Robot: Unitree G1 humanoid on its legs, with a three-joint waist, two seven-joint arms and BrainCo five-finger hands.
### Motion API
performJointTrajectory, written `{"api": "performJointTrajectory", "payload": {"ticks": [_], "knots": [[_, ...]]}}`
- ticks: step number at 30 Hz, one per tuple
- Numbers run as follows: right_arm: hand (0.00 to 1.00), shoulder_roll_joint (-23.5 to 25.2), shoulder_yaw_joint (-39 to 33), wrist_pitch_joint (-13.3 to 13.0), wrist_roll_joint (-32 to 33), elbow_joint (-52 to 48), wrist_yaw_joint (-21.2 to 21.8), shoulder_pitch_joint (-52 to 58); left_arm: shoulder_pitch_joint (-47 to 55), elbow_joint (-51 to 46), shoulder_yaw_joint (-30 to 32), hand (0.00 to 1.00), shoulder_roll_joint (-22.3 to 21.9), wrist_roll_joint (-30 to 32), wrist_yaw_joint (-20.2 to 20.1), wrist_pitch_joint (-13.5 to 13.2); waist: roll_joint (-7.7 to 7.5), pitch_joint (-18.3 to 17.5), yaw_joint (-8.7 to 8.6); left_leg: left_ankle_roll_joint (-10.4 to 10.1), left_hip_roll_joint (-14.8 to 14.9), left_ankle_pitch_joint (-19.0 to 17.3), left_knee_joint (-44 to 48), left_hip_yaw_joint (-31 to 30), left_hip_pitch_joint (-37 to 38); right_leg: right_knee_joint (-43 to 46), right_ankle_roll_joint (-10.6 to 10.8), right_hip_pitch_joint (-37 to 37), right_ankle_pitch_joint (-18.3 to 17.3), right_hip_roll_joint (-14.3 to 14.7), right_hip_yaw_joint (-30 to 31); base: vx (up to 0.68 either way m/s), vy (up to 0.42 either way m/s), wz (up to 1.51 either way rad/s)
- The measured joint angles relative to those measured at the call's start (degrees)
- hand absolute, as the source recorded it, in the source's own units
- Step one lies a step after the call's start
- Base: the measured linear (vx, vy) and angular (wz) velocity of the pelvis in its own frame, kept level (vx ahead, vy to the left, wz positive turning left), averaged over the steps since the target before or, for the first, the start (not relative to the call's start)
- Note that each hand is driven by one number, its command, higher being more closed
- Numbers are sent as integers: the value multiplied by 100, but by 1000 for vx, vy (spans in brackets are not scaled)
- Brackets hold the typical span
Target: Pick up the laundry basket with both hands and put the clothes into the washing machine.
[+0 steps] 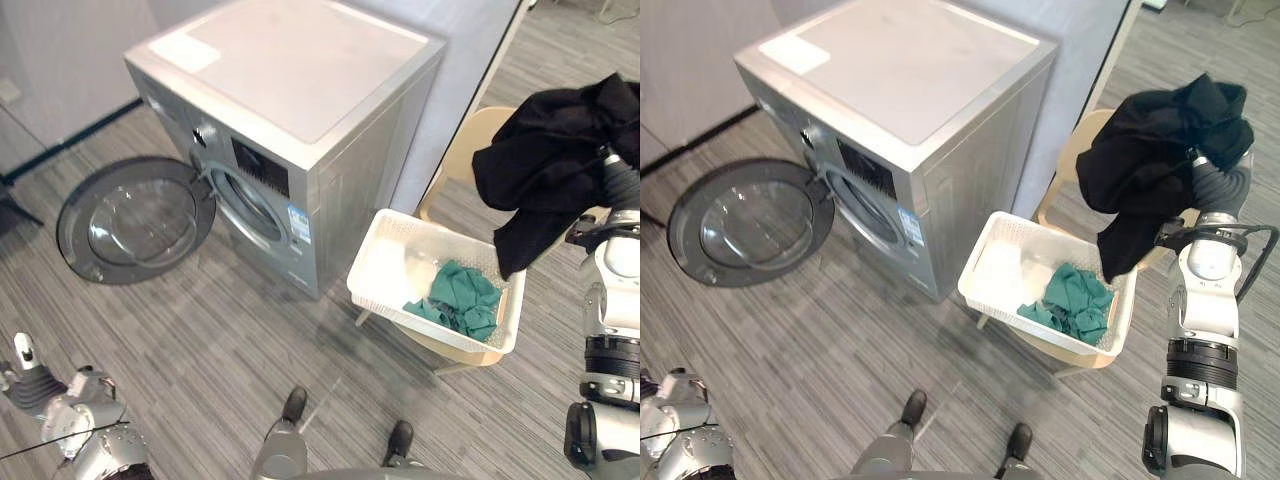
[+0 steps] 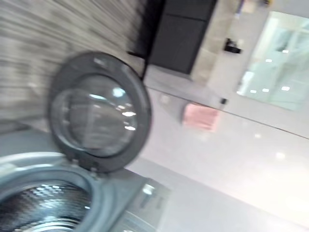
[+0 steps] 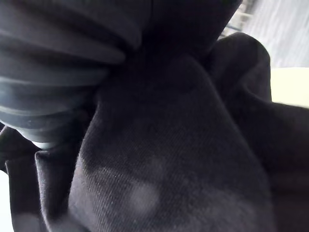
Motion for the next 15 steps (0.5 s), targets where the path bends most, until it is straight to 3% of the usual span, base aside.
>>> {"api": "performJointTrajectory", "payload": {"ticks": [4, 5, 7, 10, 13, 15], "knots": [[100, 319, 7, -197, 4, -1024, -95, 90, -8, -1154, -608, 0, -8, -21, 66, -101, 111, -205, -106, 46, 8, -69, -22, 186, 272, -15, -1, 168, -1, 16, 133, 8, 17, -21], [100, 415, 18, -355, 6, -1353, -88, 191, -119, -1549, -1174, 0, 45, 317, 34, -99, 120, -277, -139, 47, 6, -110, -22, 271, 391, -17, -1, 246, -2, 12, 210, -6, 16, -19], [100, 499, 60, -387, 17, -1593, -83, 196, -193, -1830, -1716, 0, 120, 504, -13, -96, 117, -299, -182, 72, 8, -161, -4, 398, 505, -17, -2, 298, -2, 13, 313, -10, 14, -27], [100, 526, 81, -582, 60, -1794, -52, 251, -547, -2090, -2871, 0, 311, 844, -284, -45, 108, -497, -317, 79, 8, -256, 65, 552, 529, -19, -26, 263, -17, 18, 466, -16, 17, -25], [100, 565, 128, -584, 51, -1945, -53, 251, -1124, -2083, -3835, 0, 393, 1042, -622, 20, 161, -595, -468, 87, 13, -298, 70, 748, 635, -17, -19, 244, 5, 27, 659, 9, 10, -32], [100, 578, 128, -584, 56, -1972, -60, 244, -1373, -1992, -4165, 0, 392, 1029, -706, 51, 183, -619, -532, 89, 13, -310, 71, 809, 660, -17, -9, 227, 28, 31, 740, 14, 10, -27]]}}
